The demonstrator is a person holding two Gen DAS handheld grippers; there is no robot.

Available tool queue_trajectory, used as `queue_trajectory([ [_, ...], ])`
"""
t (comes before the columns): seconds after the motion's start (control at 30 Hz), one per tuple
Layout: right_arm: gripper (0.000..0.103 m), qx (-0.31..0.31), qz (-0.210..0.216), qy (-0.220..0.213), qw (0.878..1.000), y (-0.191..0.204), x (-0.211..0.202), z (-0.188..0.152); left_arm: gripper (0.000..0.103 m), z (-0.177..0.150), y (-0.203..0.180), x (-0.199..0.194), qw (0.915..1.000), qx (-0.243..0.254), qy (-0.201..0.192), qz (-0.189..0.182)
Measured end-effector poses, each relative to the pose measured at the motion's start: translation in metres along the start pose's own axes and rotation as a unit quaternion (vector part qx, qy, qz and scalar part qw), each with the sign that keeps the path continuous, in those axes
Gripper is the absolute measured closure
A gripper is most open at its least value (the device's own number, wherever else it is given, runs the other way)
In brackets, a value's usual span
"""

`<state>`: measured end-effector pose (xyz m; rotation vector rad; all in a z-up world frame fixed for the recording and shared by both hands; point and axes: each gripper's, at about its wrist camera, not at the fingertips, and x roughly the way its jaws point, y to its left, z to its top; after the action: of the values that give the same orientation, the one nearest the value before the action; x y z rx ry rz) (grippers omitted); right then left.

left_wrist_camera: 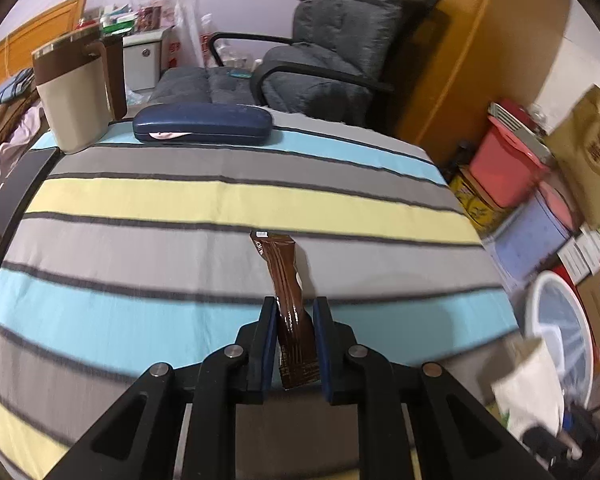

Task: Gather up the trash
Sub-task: 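Grasp the brown wrapper on the table with the left tool while the right tool holds the paper bag, then carry the wrapper and paper bag over the bin and open both tools to drop them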

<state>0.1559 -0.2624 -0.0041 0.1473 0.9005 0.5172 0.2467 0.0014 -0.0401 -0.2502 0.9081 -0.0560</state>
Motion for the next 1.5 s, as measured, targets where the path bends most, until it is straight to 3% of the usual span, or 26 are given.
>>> queue_trajectory([
  [0.5, 0.058, -0.023, -0.004, -0.029, 0.999, 0.023, -0.026, -0.001, 0.085, -0.069, -0.024, -0.075, 0.9982, 0.038, -0.006, -0.047],
  [0.8, 0.058, -0.029, -0.013, -0.046, 0.998, 0.028, -0.042, -0.003, 0.085, -0.082, -0.038, -0.100, 0.9969, 0.051, -0.019, -0.057],
  [1.2, 0.058, -0.009, -0.032, -0.060, 0.998, 0.007, -0.055, -0.008, 0.085, -0.086, -0.073, -0.096, 0.9935, 0.083, -0.009, -0.078],
  [1.5, 0.058, 0.033, -0.078, -0.077, 0.993, -0.029, -0.074, -0.013, 0.085, -0.081, -0.130, -0.071, 0.9853, 0.131, 0.007, -0.110],
])
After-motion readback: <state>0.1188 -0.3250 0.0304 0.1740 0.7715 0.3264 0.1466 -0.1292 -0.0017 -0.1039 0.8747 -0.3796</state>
